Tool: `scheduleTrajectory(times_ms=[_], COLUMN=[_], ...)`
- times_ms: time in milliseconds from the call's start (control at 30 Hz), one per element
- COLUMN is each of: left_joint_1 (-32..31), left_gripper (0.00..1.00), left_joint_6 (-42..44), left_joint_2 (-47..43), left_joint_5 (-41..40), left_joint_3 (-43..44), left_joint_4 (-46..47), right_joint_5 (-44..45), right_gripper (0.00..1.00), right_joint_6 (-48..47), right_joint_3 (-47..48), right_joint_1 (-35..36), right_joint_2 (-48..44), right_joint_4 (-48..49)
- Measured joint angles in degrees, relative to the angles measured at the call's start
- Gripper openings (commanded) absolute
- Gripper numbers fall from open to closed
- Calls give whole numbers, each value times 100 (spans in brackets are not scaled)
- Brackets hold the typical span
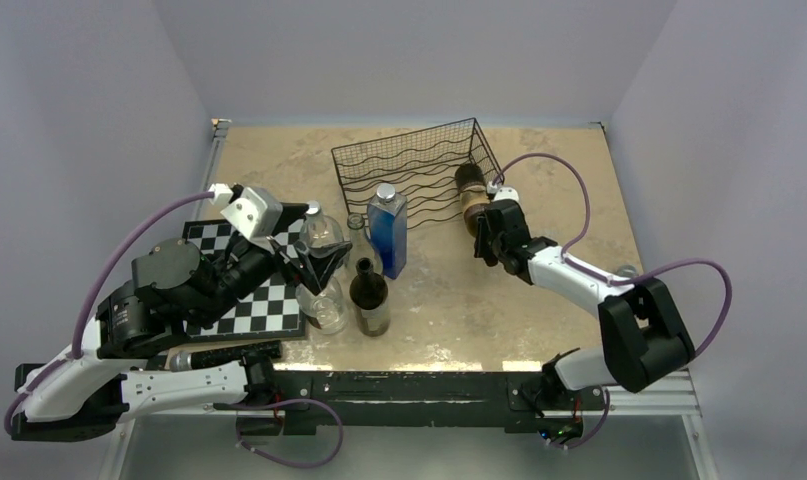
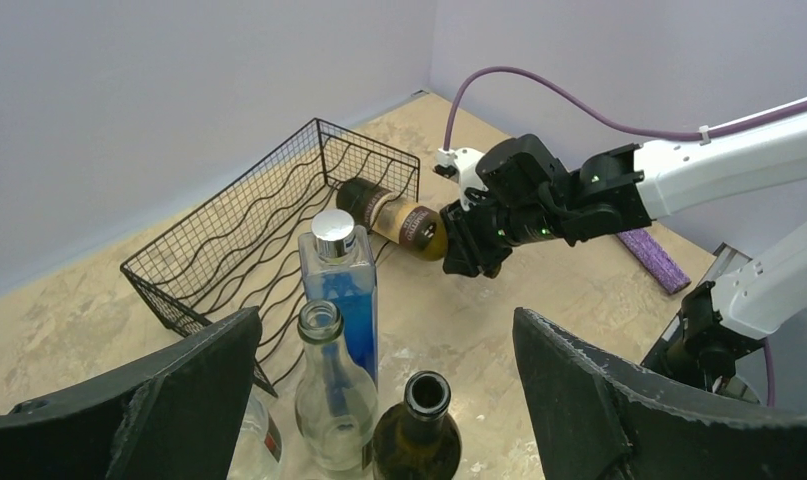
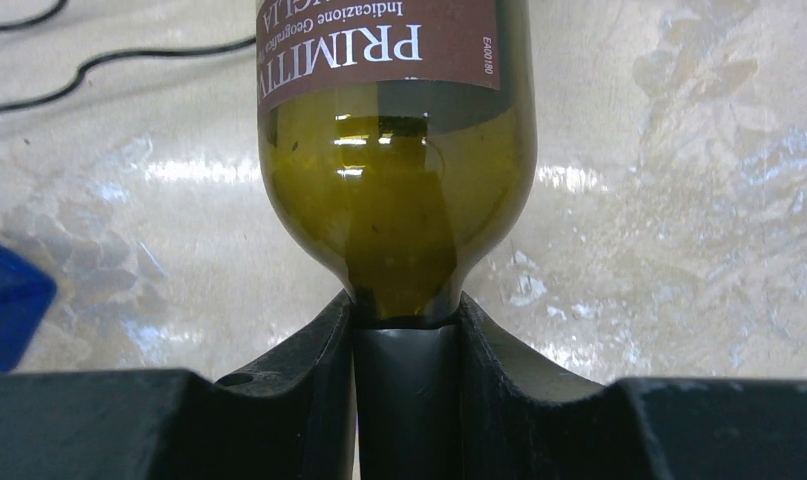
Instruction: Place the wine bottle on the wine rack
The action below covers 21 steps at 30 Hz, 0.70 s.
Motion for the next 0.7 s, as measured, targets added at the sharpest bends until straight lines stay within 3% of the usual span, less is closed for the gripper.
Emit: scheduleTrajectory(times_ms=[700], left_joint_1=[0], left_gripper=[99], left_joint_6=[-20], left_joint_2=[122], left_joint_5=[245], left_joint_3=[131], left_joint_4=[-153], right_joint_5=[-1552], right_gripper=[0], right_joint_6=[721], right_joint_3=[566], right_joint_1=[-787], right_joint_2=[1108], right_joint_4=[1167])
